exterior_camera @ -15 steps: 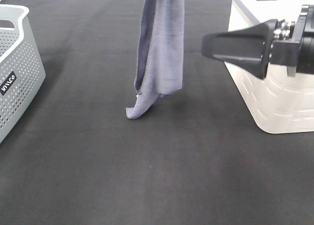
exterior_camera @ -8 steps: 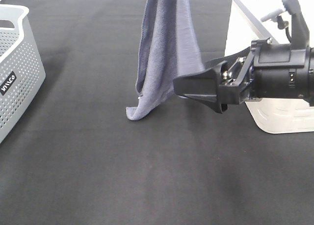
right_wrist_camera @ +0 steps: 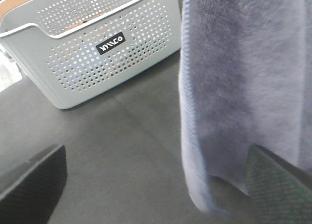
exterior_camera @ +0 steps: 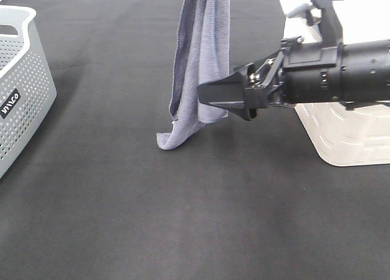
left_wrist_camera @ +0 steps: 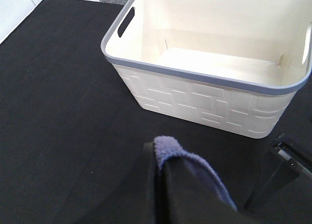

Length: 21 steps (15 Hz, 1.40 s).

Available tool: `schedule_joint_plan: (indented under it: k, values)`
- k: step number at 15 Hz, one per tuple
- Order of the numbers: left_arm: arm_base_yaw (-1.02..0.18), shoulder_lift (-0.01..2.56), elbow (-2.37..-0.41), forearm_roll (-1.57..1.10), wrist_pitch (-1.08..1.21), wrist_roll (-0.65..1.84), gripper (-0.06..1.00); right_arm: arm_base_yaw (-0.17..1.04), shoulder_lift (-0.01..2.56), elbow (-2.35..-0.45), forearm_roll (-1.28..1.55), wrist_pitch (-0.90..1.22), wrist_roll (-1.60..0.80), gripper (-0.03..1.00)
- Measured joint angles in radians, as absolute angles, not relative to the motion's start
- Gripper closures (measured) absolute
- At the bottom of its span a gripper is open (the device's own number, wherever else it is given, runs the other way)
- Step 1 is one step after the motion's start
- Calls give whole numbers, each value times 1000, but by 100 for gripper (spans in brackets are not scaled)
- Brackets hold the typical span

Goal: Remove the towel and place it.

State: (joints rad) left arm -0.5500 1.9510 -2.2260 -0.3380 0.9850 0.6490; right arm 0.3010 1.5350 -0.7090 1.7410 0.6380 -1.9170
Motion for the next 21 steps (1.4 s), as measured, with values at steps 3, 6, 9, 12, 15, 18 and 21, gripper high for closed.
schedule_joint_plan:
  k: [3, 6, 9, 12, 15, 18, 21]
  values:
    - [-550, 1951, -2226, -338, 989, 649, 94, 301, 1602, -719, 1741, 658, -1934, 3]
    - [-550, 1951, -2226, -338, 989, 649, 94, 301, 1663, -746, 1741, 658, -1959, 4]
    - [-550, 1951, -2226, -338, 989, 649, 94, 301, 1694, -765, 1741, 658, -1965, 6]
    - [-550, 1951, -2226, -338, 989, 649, 94, 301, 1701, -766, 1741, 658, -1965, 20]
    - [-550, 1951, -2226, -338, 989, 649, 94, 301, 1701, -766, 1741, 657, -1965, 33]
    - [-550, 1951, -2226, -341, 988, 649, 94, 301, 1723, -781, 1741, 650, -1966, 37]
    - [-550, 1951, -2226, -342, 988, 649, 94, 301, 1731, -792, 1742, 648, -1966, 52]
